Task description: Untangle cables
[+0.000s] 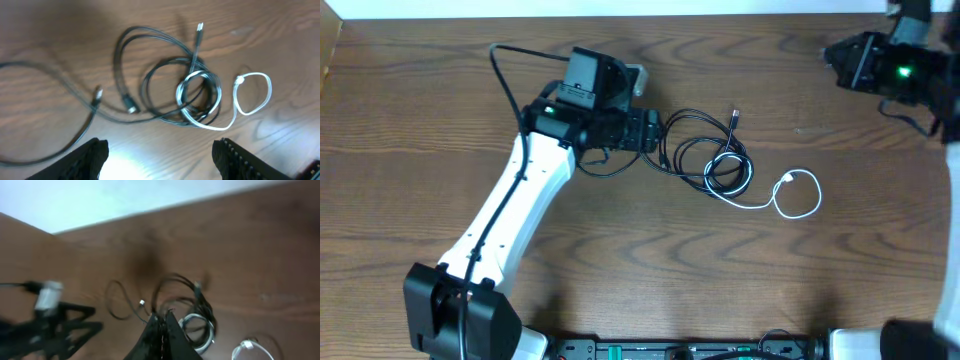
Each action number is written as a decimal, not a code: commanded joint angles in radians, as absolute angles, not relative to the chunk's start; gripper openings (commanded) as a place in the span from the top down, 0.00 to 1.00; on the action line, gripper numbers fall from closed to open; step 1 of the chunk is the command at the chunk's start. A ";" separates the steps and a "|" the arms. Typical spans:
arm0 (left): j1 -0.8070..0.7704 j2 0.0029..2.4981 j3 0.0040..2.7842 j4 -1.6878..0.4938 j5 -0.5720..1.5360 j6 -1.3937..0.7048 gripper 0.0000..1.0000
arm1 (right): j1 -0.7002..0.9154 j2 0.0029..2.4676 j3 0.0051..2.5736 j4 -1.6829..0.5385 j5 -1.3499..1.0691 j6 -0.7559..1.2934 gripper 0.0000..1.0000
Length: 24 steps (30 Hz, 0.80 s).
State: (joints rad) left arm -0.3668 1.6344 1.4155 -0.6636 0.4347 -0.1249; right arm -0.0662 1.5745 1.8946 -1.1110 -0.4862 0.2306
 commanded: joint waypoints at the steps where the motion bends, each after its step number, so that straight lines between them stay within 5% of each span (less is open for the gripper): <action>1: -0.413 1.665 1.410 -0.619 0.437 -0.097 0.28 | -0.071 1.625 1.890 -1.119 -0.447 0.186 0.97; 6: -0.461 1.778 1.410 -0.513 0.525 -0.073 0.28 | -0.086 1.679 1.890 -1.118 -0.399 0.173 0.84; 12: -0.534 1.920 1.410 -0.331 0.560 -0.026 0.28 | -0.151 1.688 1.890 -1.132 -0.391 0.140 0.57; 24: -0.622 2.100 1.410 -0.200 0.454 -0.038 0.28 | -0.175 1.688 1.875 -1.180 -0.391 0.088 0.50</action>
